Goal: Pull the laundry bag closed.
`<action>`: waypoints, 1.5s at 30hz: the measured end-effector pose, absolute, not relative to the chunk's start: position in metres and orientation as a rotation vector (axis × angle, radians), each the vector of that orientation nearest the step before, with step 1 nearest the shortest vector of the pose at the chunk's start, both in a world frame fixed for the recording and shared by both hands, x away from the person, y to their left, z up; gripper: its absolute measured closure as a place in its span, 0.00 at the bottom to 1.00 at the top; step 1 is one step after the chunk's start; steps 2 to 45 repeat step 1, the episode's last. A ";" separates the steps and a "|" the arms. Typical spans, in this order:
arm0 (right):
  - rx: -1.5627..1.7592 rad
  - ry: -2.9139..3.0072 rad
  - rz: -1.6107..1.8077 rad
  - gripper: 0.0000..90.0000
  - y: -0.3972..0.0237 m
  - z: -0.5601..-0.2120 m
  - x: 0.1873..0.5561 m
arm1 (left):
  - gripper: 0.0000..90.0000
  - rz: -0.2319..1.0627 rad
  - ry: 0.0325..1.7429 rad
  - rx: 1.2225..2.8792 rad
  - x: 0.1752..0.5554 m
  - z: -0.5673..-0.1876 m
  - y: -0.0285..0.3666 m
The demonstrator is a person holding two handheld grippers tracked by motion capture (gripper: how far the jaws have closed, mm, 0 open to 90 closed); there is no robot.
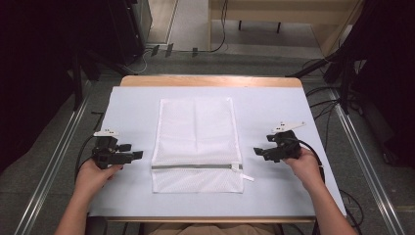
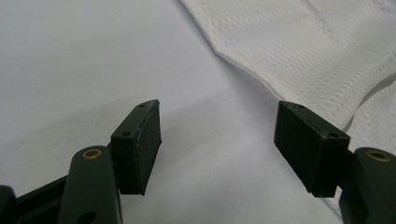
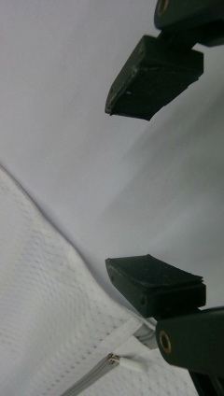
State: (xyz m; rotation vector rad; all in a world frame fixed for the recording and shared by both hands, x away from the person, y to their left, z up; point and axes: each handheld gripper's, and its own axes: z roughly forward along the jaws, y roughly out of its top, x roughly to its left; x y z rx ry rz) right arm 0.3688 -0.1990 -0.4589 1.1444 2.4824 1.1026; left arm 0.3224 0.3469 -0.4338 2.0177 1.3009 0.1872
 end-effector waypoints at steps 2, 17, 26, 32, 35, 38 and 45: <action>1.144 2.482 1.103 0.25 -0.199 -0.459 0.369 | 0.35 0.187 1.301 2.018 0.322 -0.434 0.347; 1.144 2.482 1.103 0.25 -0.199 -0.459 0.369 | 0.35 0.187 1.301 2.018 0.322 -0.434 0.347; 1.144 2.482 1.103 0.25 -0.199 -0.459 0.369 | 0.35 0.187 1.301 2.018 0.322 -0.434 0.347; 1.144 2.482 1.103 0.25 -0.199 -0.459 0.369 | 0.35 0.187 1.301 2.018 0.322 -0.434 0.347; 1.144 2.482 1.103 0.25 -0.199 -0.459 0.369 | 0.35 0.187 1.301 2.018 0.322 -0.434 0.347; 1.144 2.482 1.103 0.25 -0.199 -0.459 0.369 | 0.35 0.187 1.301 2.018 0.322 -0.434 0.347; 1.144 2.482 1.103 0.25 -0.199 -0.459 0.369 | 0.35 0.187 1.301 2.018 0.322 -0.434 0.347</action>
